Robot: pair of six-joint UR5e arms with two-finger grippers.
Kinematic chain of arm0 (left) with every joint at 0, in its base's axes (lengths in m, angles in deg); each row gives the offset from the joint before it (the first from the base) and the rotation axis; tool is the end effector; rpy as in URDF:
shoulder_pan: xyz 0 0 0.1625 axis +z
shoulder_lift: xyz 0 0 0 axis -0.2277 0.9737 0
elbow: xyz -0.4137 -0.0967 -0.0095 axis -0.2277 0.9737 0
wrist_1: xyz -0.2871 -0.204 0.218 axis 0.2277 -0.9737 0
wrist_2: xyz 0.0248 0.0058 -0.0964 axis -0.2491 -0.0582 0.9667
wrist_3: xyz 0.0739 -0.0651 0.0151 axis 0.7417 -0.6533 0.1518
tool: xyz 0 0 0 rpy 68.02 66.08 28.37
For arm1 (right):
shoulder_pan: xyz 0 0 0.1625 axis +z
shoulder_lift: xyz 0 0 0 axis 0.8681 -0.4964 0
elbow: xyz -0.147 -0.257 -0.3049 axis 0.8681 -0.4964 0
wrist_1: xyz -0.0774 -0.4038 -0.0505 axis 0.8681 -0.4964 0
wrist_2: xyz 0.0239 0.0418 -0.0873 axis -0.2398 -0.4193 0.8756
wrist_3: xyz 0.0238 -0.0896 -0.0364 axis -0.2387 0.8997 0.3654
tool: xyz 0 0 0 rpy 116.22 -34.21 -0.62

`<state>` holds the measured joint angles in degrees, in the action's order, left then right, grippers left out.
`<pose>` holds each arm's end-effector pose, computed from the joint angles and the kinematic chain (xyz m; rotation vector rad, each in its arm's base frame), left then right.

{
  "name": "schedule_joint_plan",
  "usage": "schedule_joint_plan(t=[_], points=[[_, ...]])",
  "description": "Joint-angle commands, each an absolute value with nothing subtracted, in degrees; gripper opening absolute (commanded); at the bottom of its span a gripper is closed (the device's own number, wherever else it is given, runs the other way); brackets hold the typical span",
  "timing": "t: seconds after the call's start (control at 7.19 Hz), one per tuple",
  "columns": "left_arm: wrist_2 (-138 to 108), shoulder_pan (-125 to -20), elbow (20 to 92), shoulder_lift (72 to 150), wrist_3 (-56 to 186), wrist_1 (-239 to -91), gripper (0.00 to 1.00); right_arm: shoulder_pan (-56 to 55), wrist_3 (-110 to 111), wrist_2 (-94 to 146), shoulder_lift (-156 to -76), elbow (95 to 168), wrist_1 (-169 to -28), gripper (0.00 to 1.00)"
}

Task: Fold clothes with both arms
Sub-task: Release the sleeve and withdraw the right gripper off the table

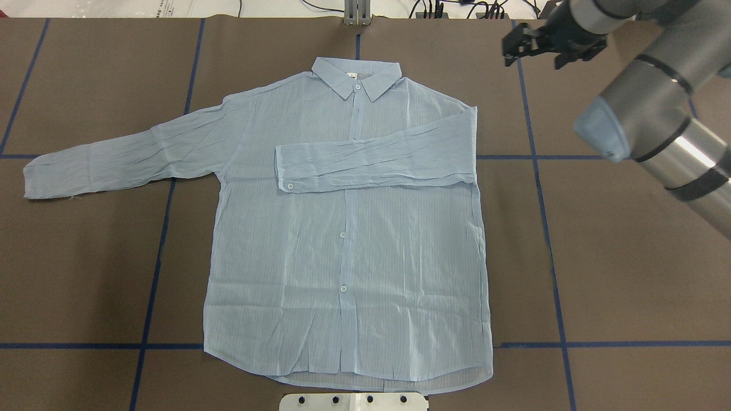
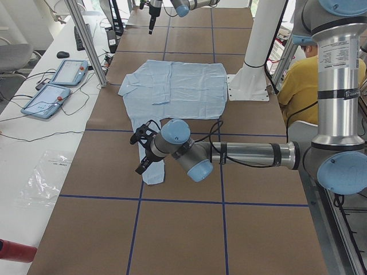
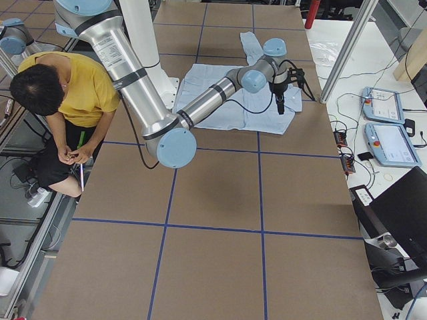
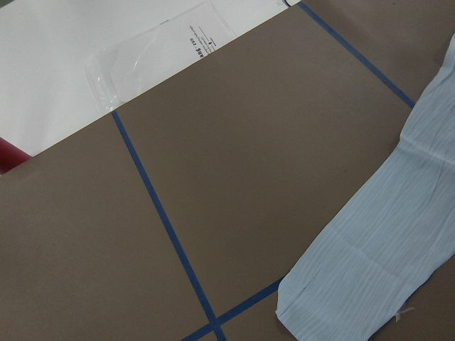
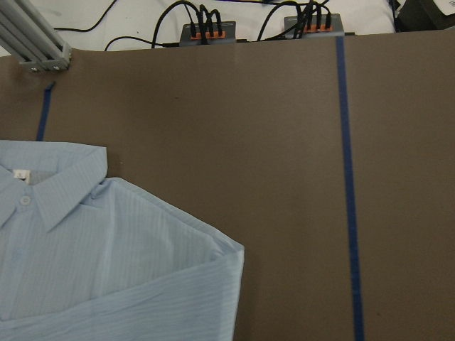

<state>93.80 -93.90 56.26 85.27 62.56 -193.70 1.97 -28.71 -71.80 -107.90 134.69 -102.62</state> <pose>0.0074 -0.4735 0.5889 0.6691 0.8274 0.1844 -0.2328 -0.6175 0.3119 0.2763 -0.8502 0.0939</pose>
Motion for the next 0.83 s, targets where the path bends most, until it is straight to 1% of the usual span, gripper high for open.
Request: schedule_joint_plan(t=[0.0, 0.14, 0.28, 0.42, 0.7], points=[[93.25, -87.97, 47.68, 85.22, 45.20, -209.38, 0.86, 12.32, -11.85, -78.53, -119.63, 136.97, -102.00, 1.00], [89.86, -84.04, 44.61, 85.13, 41.73, -212.82, 0.78, 16.45, -7.42, -82.54, -123.58, 137.15, -101.82, 1.00], [84.78, -79.74, 41.88, 85.31, 38.74, -216.34, 0.78, 18.75, -4.76, -83.45, -126.41, 138.46, -101.82, 1.00], [82.03, -76.21, 40.63, 85.74, 36.62, -218.03, 0.78, 18.86, -4.56, -83.38, -127.92, 140.04, -101.82, 1.00], [80.08, -73.56, 39.39, 85.75, 36.60, -218.31, 0.78, 18.95, -4.56, -83.29, -128.46, 140.49, -101.82, 1.00]])
